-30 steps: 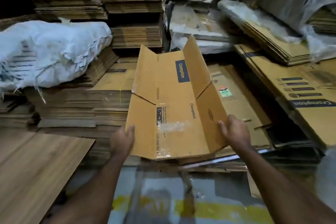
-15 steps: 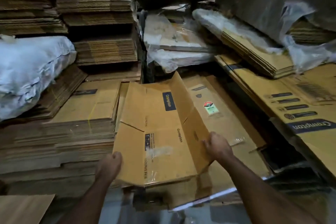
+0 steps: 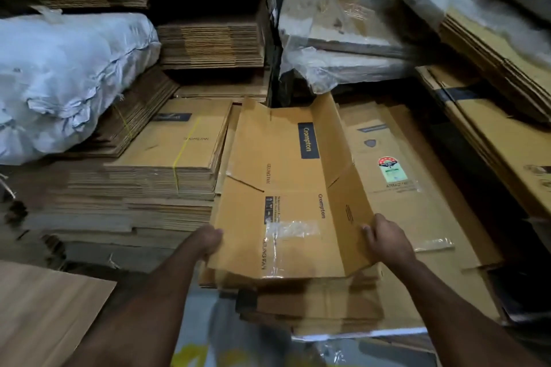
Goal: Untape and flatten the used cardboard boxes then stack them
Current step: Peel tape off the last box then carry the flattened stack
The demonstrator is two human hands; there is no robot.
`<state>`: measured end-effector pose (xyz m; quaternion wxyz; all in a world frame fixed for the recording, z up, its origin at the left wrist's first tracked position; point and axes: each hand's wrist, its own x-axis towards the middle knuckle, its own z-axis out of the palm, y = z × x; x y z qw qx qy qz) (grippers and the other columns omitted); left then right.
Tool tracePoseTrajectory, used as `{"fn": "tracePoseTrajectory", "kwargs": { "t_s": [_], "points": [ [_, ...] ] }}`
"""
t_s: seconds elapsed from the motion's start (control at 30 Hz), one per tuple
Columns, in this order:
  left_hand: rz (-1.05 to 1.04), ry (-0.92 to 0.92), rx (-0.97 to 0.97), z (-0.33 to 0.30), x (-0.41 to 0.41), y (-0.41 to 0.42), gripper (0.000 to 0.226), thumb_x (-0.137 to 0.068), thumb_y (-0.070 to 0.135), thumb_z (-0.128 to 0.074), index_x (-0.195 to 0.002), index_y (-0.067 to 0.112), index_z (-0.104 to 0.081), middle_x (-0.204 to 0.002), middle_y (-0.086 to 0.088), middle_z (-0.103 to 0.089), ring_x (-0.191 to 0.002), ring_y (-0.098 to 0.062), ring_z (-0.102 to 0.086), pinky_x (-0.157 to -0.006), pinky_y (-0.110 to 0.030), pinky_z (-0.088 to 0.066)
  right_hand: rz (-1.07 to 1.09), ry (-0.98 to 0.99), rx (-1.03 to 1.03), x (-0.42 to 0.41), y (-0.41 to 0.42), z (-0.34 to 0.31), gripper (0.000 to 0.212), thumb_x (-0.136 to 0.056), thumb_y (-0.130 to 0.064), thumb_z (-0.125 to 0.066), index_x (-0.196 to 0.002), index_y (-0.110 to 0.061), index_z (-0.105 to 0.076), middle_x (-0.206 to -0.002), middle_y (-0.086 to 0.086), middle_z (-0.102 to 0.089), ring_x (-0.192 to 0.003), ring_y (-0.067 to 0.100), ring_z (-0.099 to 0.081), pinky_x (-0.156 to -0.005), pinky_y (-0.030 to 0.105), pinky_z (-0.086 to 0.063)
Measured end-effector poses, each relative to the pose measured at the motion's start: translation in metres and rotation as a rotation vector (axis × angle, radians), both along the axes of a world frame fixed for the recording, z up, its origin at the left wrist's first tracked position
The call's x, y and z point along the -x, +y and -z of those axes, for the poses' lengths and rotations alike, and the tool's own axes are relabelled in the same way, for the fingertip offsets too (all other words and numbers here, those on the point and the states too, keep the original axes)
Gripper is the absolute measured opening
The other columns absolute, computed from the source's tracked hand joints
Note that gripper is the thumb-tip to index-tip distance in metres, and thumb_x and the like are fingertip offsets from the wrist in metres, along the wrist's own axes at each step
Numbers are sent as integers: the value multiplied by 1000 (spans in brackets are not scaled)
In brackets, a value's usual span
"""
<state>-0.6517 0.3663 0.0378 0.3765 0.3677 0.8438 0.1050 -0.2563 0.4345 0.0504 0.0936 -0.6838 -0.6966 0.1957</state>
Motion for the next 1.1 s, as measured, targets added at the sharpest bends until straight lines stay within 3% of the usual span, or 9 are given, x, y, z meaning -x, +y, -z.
{"fn": "tracePoseTrajectory", "kwargs": {
  "t_s": [0.07,0.27,0.4,0.53,0.73,0.83,0.97,1.03,1.1],
  "points": [
    [-11,14,-3,0,3,-2,38,-104,31,-39,-124,3,-55,-119,-18,-61,-99,-30,-60,-77,-34,-47,-7,8,10,3,3,2,28,-102,-39,-46,-108,-12,-52,-101,7,-64,-90,25,-63,-77,37,-54],
    [-99,-29,-47,-10,28,3,35,-104,27,-41,-116,0,-60,-104,-19,-64,-83,-28,-61,-62,-29,-46,-14,37,42,22,20,10,32,-102,-39,-45,-107,-8,-52,-104,12,-66,-94,31,-64,-80,41,-54],
    [-248,-86,-105,15,21,3,37,-103,24,-45,-121,-6,-58,-100,-20,-62,-87,-30,-59,-77,-34,-45,51,32,262,18,28,29,36,-101,-37,-46,-117,-5,-42,-117,21,-62,-106,37,-61,-90,48,-52],
    [-433,-86,-114,55,12,-7,51,-103,34,-43,-136,-5,-49,-141,-25,-47,-127,-38,-48,-107,-43,-38,100,47,268,20,23,46,36,-101,-26,-49,-124,-3,-32,-119,30,-59,-109,45,-59,-87,46,-47],
    [-403,34,-180,98,16,-6,47,-103,24,-45,-133,-12,-46,-139,-34,-44,-129,-43,-43,-105,-43,-32,120,-181,208,9,-2,95,88,-87,-47,-65,-152,-12,-16,-135,29,-37,-125,47,-39,-100,51,-40],
    [-243,232,-115,106,7,-30,77,-90,50,-60,-143,0,-35,-143,-31,-36,-133,-45,-36,-106,-48,-30,0,-220,240,8,-17,112,102,-82,-61,-66,-156,-21,-7,-152,29,-14,-137,49,-23,-107,59,-33],
    [111,164,-60,107,6,-68,142,-59,62,-81,-154,13,13,-157,-30,4,-144,-44,-16,-115,-46,-25,-146,-244,269,-3,-22,125,134,-59,-76,-73,-156,-29,7,-155,31,4,-140,51,-13,-109,60,-31],
    [109,101,26,108,-1,-66,133,-70,60,-77,-154,14,16,-158,-29,9,-142,-44,-24,-109,-38,-36,-150,-253,253,-7,-21,126,140,-53,-74,-78,-156,-29,6,-154,30,2,-139,51,-17,-108,59,-34],
    [64,71,-32,107,-16,-46,86,-97,52,-48,-155,5,-6,-157,-26,-17,-130,-39,-43,-72,-16,-55,-113,-249,179,-4,-26,129,133,-56,-70,-81,-155,-26,-3,-151,30,-9,-133,51,-27,-103,58,-39]
  ]
}}
